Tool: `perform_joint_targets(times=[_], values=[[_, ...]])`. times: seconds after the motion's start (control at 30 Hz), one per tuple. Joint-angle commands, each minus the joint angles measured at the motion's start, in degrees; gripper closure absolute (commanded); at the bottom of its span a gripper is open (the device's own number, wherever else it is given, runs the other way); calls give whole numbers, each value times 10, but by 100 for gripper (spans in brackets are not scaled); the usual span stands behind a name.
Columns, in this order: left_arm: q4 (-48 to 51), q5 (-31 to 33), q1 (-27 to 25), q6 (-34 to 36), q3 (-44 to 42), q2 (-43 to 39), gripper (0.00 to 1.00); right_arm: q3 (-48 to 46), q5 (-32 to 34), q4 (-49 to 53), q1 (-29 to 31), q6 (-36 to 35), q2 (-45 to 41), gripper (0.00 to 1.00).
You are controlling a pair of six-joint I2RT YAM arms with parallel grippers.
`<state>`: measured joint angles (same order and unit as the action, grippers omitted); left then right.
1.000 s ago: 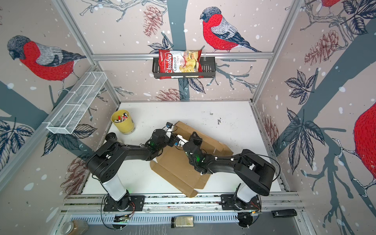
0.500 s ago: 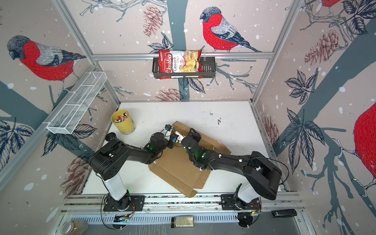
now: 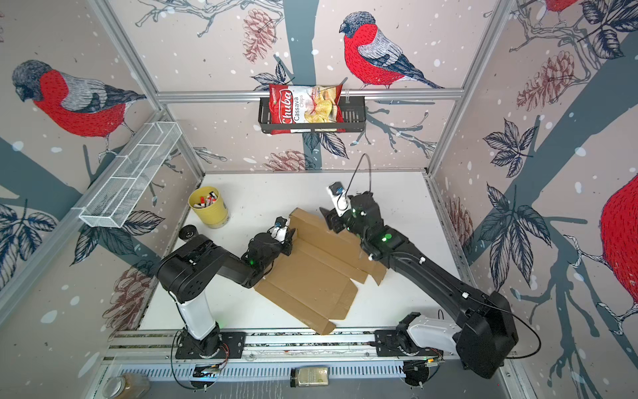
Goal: Fold the paper box
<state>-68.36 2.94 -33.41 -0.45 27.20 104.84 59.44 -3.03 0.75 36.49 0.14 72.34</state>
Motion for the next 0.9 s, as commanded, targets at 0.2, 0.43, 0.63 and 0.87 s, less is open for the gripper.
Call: perform_joint_targets(times=[0.2, 0.43, 0.63, 0.87], values=[[-95, 1, -1, 16, -10, 21, 84, 174, -188, 213, -23, 233, 187, 47], [-92, -4, 0, 19, -16, 23, 84, 219, -216, 236, -17, 219, 249, 44], [-94, -7, -1, 15, -16, 29, 84, 247, -217, 261, -13, 203, 298, 43], [-94, -2, 3, 11, -19, 27, 77, 252, -184, 284, 1, 176, 332, 45]])
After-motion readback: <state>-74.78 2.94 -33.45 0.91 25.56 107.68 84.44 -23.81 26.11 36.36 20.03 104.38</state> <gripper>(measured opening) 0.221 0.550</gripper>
